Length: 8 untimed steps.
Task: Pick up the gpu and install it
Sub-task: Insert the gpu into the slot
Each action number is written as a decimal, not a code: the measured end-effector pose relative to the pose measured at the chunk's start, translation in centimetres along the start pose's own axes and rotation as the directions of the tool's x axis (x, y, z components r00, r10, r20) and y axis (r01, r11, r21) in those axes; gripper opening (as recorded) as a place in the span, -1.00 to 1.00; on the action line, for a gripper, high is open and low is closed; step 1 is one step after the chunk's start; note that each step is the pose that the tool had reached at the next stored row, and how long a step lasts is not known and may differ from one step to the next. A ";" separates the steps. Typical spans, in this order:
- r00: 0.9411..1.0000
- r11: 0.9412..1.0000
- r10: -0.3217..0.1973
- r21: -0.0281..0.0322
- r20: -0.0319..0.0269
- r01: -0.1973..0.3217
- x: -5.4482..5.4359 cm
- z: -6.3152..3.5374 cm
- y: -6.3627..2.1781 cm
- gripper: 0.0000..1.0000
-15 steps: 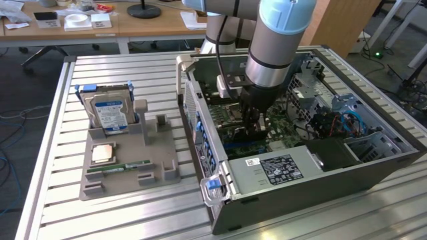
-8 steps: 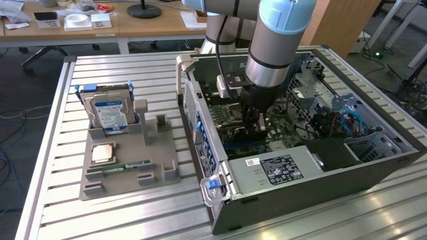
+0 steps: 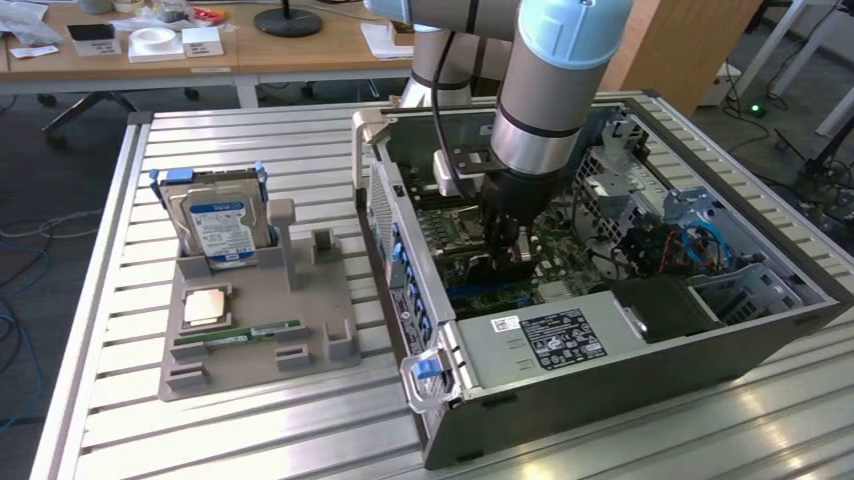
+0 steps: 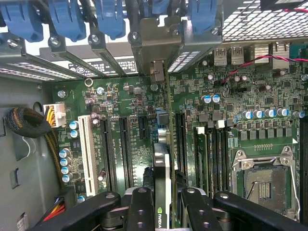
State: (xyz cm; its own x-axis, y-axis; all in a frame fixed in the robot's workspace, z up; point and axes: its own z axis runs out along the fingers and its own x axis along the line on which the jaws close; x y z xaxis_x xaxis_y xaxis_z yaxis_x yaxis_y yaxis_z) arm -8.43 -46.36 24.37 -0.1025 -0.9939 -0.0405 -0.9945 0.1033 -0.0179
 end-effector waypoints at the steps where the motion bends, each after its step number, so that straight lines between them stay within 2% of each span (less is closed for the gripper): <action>1: 1.000 1.000 0.000 0.000 0.000 0.000 0.0 0.00 0.00 -0.47; 8: 1.000 1.000 0.000 0.000 0.000 0.000 0.0 0.00 0.00 -0.47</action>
State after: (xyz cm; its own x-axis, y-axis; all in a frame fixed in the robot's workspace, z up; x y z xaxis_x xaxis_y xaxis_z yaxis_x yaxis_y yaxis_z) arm -8.43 -46.36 24.37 -0.1025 -0.9939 -0.0405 -0.9945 0.1033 -0.0179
